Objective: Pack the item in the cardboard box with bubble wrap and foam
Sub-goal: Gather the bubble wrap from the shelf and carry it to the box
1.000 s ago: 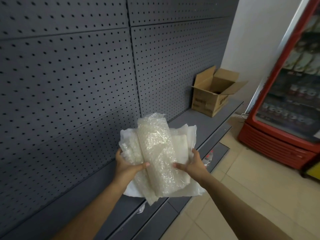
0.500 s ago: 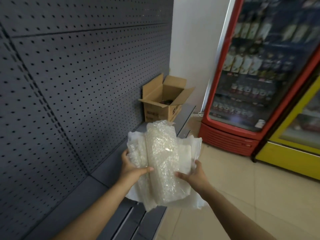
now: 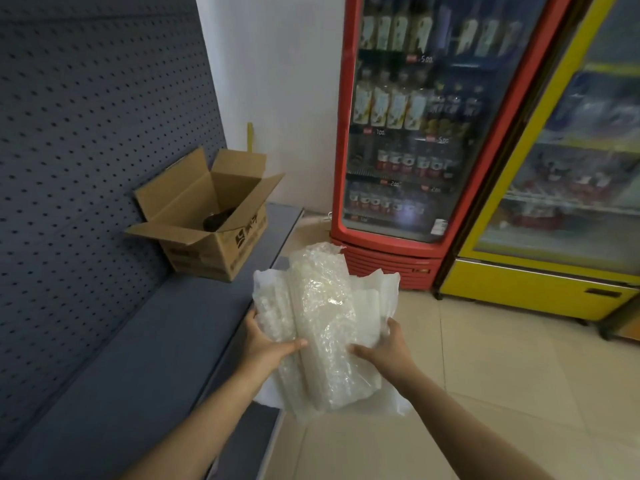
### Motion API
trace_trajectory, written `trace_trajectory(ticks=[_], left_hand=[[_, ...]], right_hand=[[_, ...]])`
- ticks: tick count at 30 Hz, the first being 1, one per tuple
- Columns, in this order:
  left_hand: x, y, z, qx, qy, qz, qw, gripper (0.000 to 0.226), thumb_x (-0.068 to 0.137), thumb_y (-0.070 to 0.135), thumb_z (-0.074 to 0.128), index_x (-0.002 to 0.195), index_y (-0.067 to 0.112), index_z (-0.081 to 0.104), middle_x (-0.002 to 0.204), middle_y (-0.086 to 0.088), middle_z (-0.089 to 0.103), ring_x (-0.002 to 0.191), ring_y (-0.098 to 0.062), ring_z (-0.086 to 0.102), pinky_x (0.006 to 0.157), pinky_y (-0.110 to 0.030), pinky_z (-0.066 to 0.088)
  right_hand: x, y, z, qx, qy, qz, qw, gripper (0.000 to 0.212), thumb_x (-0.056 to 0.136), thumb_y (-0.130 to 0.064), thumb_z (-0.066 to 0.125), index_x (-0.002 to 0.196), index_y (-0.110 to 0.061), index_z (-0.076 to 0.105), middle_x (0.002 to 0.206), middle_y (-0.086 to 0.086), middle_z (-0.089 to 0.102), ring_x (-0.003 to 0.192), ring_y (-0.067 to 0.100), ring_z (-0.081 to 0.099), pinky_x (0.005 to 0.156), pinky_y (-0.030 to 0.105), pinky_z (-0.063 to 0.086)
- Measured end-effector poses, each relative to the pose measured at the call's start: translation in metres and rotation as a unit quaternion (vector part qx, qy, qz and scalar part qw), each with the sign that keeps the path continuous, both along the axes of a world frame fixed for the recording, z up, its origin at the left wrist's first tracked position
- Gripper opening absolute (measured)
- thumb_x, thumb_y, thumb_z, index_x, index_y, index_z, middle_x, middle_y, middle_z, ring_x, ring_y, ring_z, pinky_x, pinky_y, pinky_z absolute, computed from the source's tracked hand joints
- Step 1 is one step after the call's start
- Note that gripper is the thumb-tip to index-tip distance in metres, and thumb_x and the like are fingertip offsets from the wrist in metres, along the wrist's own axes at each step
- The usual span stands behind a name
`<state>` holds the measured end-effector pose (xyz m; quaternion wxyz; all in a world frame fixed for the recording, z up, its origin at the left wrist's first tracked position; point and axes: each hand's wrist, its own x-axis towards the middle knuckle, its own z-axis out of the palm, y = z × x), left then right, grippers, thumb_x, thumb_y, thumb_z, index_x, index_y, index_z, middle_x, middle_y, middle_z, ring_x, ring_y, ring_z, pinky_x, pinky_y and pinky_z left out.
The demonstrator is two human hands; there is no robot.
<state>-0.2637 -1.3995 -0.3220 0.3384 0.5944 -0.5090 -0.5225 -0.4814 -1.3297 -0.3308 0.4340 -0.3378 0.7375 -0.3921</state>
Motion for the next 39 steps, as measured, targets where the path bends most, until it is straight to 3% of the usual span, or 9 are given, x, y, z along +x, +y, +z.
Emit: trace_trajectory(ticks=[8,12,15,17,23,28,31,34,39], left_hand=[[-0.021,-0.016,-0.013,0.035,0.008,0.078,0.996,0.107,0.057,0.013,0.092,0.141,0.016,0.026,0.129,-0.002,0.053,0.113,-0.02,0.055,0.093,-0.035,0.046],[0.012,-0.025,-0.013,0.019,0.028,0.151,0.988,0.109,0.042,0.028,0.093,0.133,0.021,0.034,0.122,0.002,0.059,0.109,-0.018,0.06,0.092,-0.043,0.053],[0.044,-0.027,-0.004,-0.008,0.021,0.208,0.978,0.09,0.054,0.009,0.092,0.125,0.021,0.038,0.111,0.011,0.056,0.099,-0.008,0.059,0.076,-0.024,0.053],[0.064,-0.027,0.003,-0.025,-0.005,0.245,0.969,0.083,0.061,0.001,0.087,0.122,0.023,0.035,0.107,0.016,0.05,0.091,0.001,0.052,0.068,-0.012,0.043],[0.12,-0.021,0.0,0.04,-0.048,0.318,0.946,0.114,0.038,0.059,0.089,0.136,0.034,0.038,0.131,0.008,0.056,0.113,-0.015,0.06,0.092,-0.042,0.054],[0.14,-0.017,0.002,0.051,-0.01,0.395,0.917,0.157,0.01,0.075,0.081,0.147,0.023,0.024,0.136,0.012,0.038,0.131,-0.024,0.045,0.103,-0.039,0.044],[0.142,-0.025,0.004,0.057,-0.016,0.425,0.903,0.128,0.04,0.051,0.091,0.146,0.018,0.027,0.14,0.0,0.045,0.125,-0.023,0.049,0.098,-0.034,0.044],[0.151,-0.034,0.003,0.037,-0.037,0.471,0.88,0.084,0.06,0.018,0.091,0.128,0.024,0.04,0.105,0.014,0.055,0.103,-0.014,0.058,0.077,-0.018,0.047],[0.167,-0.043,-0.012,0.032,0.006,0.495,0.868,0.095,0.059,0.028,0.092,0.13,0.03,0.029,0.117,0.014,0.054,0.105,-0.009,0.058,0.084,-0.03,0.052]], right_hand=[[-0.025,-0.074,-0.002,0.044,0.016,0.118,0.992,0.107,0.058,-0.028,0.089,0.142,-0.018,0.024,0.128,0.003,0.051,0.117,0.028,0.054,0.099,0.049,0.049],[0.01,-0.122,0.001,0.056,0.016,0.225,0.973,0.101,0.064,-0.024,0.087,0.142,-0.014,0.024,0.125,0.0,0.043,0.112,0.02,0.048,0.096,0.04,0.05],[0.043,-0.153,0.012,0.07,-0.008,0.286,0.956,0.094,0.066,-0.021,0.086,0.139,-0.015,0.026,0.124,0.002,0.043,0.112,0.021,0.048,0.089,0.031,0.047],[0.065,-0.169,0.021,0.091,-0.014,0.329,0.94,0.089,0.067,-0.023,0.086,0.135,-0.017,0.028,0.13,0.006,0.043,0.117,0.024,0.048,0.096,0.032,0.044],[0.127,-0.219,0.028,0.14,0.002,0.457,0.878,0.114,0.069,-0.042,0.081,0.151,-0.011,0.008,0.158,0.004,0.02,0.142,0.026,0.029,0.111,0.033,0.03],[0.171,-0.256,0.02,0.159,-0.015,0.528,0.834,0.117,0.071,-0.038,0.081,0.152,-0.01,0.002,0.16,0.003,0.011,0.146,0.025,0.02,0.115,0.035,0.025],[0.195,-0.28,0.01,0.154,-0.016,0.574,0.804,0.118,0.068,-0.04,0.084,0.152,-0.013,0.006,0.159,0.001,0.014,0.145,0.025,0.023,0.115,0.037,0.029],[0.215,-0.3,0.002,0.138,-0.034,0.606,0.783,0.124,0.05,-0.047,0.091,0.149,-0.016,0.022,0.153,0.002,0.031,0.137,0.022,0.037,0.111,0.038,0.039],[0.238,-0.327,-0.008,0.117,-0.044,0.615,0.779,0.1,0.07,-0.025,0.084,0.148,-0.016,0.022,0.149,0.0,0.036,0.135,0.022,0.039,0.096,0.024,0.038]])
